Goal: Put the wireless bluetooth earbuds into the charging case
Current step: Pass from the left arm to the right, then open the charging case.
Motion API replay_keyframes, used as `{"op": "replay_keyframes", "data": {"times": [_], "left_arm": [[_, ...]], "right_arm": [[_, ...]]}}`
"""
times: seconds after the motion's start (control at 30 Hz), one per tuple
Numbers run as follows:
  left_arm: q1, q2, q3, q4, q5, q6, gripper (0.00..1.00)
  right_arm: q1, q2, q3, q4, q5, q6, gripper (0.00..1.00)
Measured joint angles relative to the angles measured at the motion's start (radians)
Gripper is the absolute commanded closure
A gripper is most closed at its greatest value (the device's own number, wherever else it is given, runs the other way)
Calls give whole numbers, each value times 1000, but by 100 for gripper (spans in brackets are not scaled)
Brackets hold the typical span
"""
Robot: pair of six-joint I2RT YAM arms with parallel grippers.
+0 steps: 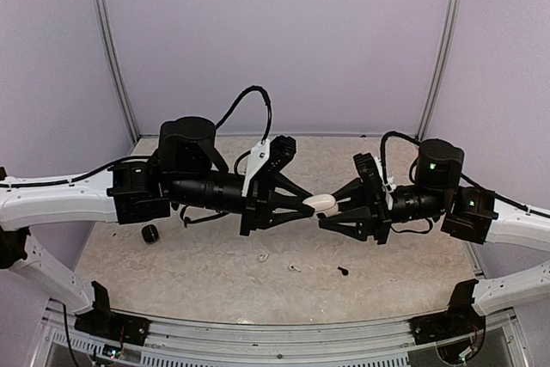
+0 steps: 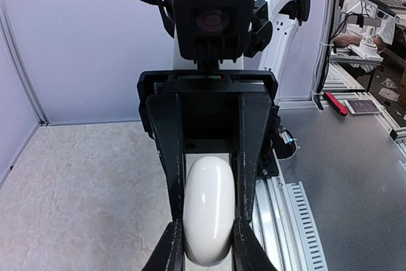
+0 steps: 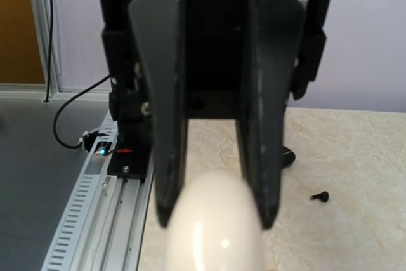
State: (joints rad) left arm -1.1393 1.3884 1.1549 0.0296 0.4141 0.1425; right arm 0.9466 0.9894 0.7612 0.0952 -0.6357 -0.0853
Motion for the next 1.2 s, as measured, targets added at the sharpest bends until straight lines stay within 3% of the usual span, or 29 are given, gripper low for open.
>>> {"op": "replay_keyframes", "data": {"times": [0.4, 0.6, 0.67, 1.2], "left_arm": [[0, 12, 26, -40, 0, 2, 94], [0, 12, 26, -41, -9, 1, 64], [0, 13, 26, -38, -15, -1, 61], [2, 13, 26, -30, -74, -41, 61]], "right_arm": [[-1, 5, 0, -1, 11, 0, 82], [-1, 5, 0, -1, 16, 0, 88], [-1, 5, 1, -2, 19, 0, 89], [-5, 5, 0, -1, 49, -12, 100]]}}
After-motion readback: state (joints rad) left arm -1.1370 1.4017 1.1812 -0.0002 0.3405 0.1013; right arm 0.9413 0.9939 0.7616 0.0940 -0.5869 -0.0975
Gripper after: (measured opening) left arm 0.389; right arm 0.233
